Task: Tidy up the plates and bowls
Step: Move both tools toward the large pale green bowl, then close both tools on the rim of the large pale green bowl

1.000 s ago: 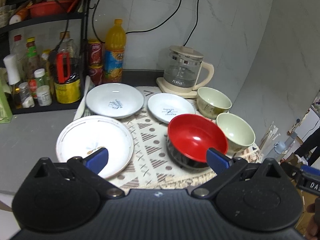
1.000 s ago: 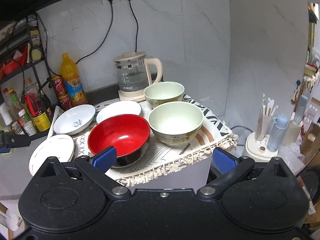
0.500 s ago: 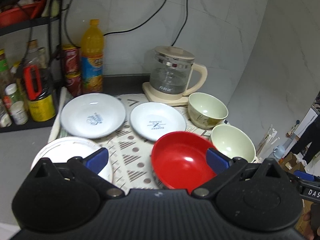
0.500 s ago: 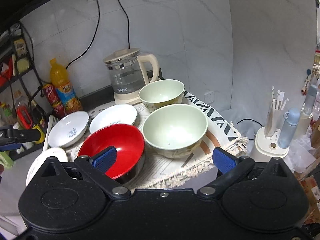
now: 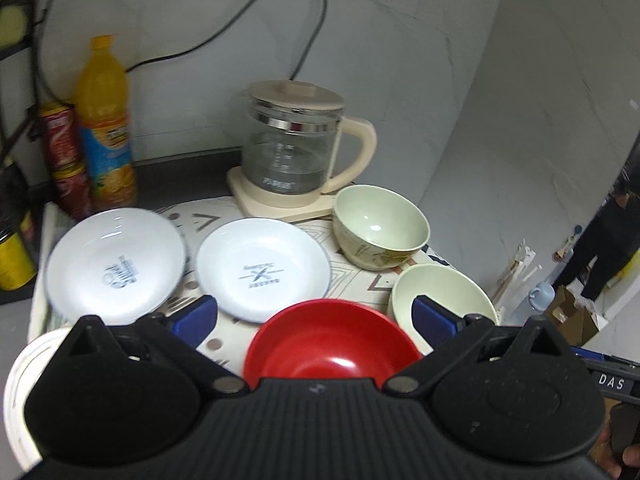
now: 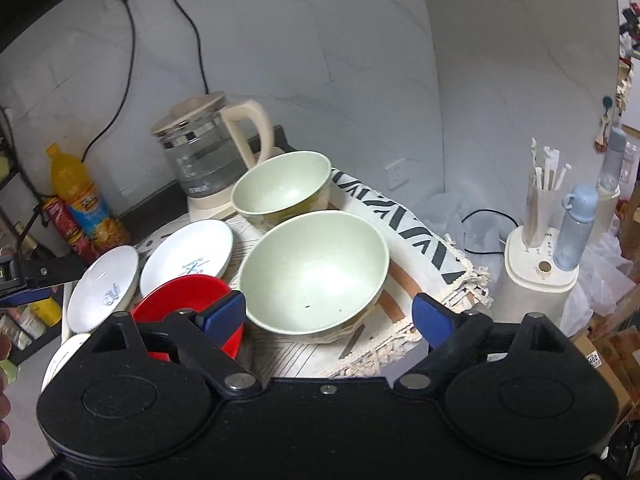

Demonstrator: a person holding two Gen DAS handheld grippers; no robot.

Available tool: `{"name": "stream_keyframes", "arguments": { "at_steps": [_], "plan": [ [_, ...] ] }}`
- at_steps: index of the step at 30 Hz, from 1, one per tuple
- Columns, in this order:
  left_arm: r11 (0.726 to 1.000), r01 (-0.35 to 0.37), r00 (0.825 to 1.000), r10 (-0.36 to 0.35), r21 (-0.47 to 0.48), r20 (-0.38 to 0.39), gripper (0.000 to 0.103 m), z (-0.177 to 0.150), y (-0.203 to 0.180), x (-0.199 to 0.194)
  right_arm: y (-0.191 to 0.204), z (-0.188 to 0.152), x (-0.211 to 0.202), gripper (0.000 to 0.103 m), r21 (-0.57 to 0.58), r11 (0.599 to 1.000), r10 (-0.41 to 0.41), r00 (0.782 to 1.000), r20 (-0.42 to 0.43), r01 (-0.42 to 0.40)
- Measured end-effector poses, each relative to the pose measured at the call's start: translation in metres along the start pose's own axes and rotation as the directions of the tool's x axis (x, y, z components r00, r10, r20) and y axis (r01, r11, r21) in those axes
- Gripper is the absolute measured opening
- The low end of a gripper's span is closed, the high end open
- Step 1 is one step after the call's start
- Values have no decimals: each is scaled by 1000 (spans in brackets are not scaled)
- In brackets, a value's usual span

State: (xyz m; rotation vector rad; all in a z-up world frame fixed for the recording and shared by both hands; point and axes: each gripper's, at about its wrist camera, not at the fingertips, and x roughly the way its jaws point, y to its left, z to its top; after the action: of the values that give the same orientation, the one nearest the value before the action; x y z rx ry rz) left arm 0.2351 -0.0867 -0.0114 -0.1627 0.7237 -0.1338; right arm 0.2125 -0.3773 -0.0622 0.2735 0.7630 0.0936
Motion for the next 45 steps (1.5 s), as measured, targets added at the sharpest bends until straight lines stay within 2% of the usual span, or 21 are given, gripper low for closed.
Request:
{"name": "stream_keyframes", "arguments": {
  "at_steps": [8, 11, 13, 21, 24, 28, 29, 34, 36, 41, 44, 45],
  "plan": [
    [996, 74, 996, -71, 50, -56, 100, 18, -15, 50, -9, 7, 27, 84, 24, 998, -60, 997, -47, 61],
    [992, 106, 992, -101, 67, -80, 98, 25, -22, 70, -16, 10, 40, 75, 49, 997, -64, 995, -78, 68],
    [988, 130, 987, -122, 79, -100, 98, 29, -26, 82, -20, 13, 50, 67, 68, 995, -62, 993, -104, 69],
    [968, 215, 965, -191, 128, -179, 93, 39, -39, 131, -28, 19, 75, 63, 103, 990, -75, 985, -154, 92],
    [962, 237, 953, -204, 133, -224, 88, 42, -44, 151, -32, 20, 85, 60, 106, 990, -77, 982, -171, 96],
    [959, 247, 936, -199, 138, -291, 73, 45, -51, 176, -37, 24, 95, 59, 125, 986, -89, 977, -193, 115],
    [958, 254, 931, -203, 136, -304, 72, 45, -52, 181, -38, 24, 98, 59, 126, 985, -91, 976, -197, 117],
    [946, 289, 904, -219, 146, -367, 62, 43, -60, 205, -43, 25, 114, 45, 132, 983, -87, 962, -259, 125],
    [945, 289, 892, -208, 151, -401, 59, 41, -64, 214, -44, 23, 119, 43, 130, 983, -89, 956, -279, 129],
    [939, 305, 862, -203, 156, -464, 42, 35, -74, 231, -47, 18, 132, 37, 132, 984, -70, 945, -318, 117],
    [939, 302, 845, -183, 166, -503, 29, 29, -81, 241, -45, 17, 138, 28, 129, 987, -47, 944, -326, 94],
    [940, 300, 838, -177, 165, -516, 26, 27, -83, 245, -45, 17, 141, 22, 130, 988, -35, 944, -329, 82]
  ]
}}
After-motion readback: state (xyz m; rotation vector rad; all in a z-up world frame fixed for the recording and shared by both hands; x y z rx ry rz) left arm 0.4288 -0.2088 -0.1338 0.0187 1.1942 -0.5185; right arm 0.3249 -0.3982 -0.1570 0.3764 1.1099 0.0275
